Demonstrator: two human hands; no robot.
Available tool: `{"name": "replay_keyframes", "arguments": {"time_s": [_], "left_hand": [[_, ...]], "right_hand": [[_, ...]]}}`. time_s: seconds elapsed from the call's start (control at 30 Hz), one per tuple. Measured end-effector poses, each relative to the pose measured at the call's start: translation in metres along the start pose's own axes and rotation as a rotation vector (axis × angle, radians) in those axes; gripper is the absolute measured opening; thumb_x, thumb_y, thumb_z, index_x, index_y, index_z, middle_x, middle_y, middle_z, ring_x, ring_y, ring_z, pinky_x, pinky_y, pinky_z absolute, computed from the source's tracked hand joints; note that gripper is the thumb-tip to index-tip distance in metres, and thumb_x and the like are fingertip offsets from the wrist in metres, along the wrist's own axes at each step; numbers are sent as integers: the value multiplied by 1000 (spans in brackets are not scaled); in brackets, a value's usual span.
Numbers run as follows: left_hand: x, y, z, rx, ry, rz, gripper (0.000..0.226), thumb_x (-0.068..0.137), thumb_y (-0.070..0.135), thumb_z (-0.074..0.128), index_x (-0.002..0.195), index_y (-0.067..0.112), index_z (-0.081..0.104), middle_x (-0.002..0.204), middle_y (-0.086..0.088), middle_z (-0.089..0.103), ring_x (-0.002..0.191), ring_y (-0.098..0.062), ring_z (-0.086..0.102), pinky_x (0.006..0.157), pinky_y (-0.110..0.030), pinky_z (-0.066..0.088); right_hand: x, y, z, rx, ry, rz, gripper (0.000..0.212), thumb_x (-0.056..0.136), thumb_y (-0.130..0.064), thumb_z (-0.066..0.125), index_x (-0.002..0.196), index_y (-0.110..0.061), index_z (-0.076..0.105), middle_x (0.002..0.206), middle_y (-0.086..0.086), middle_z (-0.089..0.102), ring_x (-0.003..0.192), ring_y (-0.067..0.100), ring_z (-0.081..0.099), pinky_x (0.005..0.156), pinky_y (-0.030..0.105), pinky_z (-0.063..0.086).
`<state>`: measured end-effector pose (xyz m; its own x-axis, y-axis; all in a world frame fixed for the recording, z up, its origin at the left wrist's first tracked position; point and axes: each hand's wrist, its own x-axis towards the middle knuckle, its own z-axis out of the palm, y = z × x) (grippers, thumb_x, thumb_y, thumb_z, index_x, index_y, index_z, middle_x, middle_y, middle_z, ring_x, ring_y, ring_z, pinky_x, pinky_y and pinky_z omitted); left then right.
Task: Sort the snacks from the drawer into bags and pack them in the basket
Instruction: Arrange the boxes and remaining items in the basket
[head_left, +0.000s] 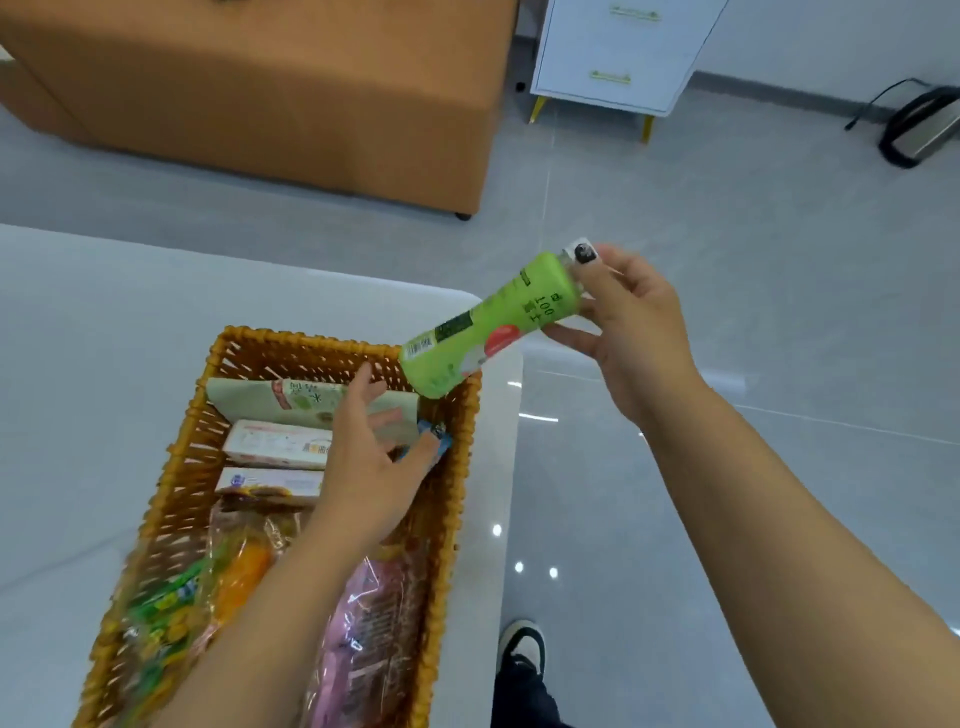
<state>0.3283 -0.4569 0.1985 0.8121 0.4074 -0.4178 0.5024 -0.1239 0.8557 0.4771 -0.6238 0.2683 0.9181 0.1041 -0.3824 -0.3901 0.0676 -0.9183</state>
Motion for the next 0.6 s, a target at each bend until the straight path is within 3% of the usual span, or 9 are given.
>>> {"name": "replay_keyframes", "arguments": {"time_s": [0.17,0.27,0.33,0.43,0.53,0.6], "left_hand": [[31,9,-16,90,71,9,85,88,17,71,152,33,18,146,15,36,126,-3,44,84,-14,43],[55,16,-20,203,142,9,77,90,20,68,151,28,23,150,7,32,135,-9,35,107,-32,41],[71,19,-23,332,167,33,67,93,24,63,150,26,29,155,4,27,143,-13,24,116,-37,30],[100,18,-23,587,157,57,54,99,30,50,149,19,34,161,-1,22,150,-17,3,120,-37,10],[121,8,-22,981,123,80,56,102,40,31,152,14,30,162,-8,18,151,-25,-2,120,-50,3],[127,0,-22,1066,115,65,61,101,45,26,153,12,24,163,-10,16,151,-27,-2,120,-54,3]], "right_hand": [[51,-15,25,125,85,-48,23,93,-20,62,113,-11,54,107,9,59,95,26,67,74,42,60],[90,-3,52,-87,68,-130,22,90,-17,63,111,-16,56,101,-1,58,92,15,65,75,43,60],[116,12,74,-285,-25,-233,23,87,-19,65,108,-24,57,100,-10,58,91,12,62,83,46,57],[142,40,101,-627,-252,-359,31,89,-20,63,120,-21,57,116,-8,58,104,14,56,94,34,49],[152,65,111,-689,-416,-415,37,88,-18,66,125,-20,60,125,-6,60,114,11,55,99,22,44],[155,75,112,-652,-434,-432,39,85,-15,70,123,-21,62,124,-9,61,116,9,56,100,23,45]]}}
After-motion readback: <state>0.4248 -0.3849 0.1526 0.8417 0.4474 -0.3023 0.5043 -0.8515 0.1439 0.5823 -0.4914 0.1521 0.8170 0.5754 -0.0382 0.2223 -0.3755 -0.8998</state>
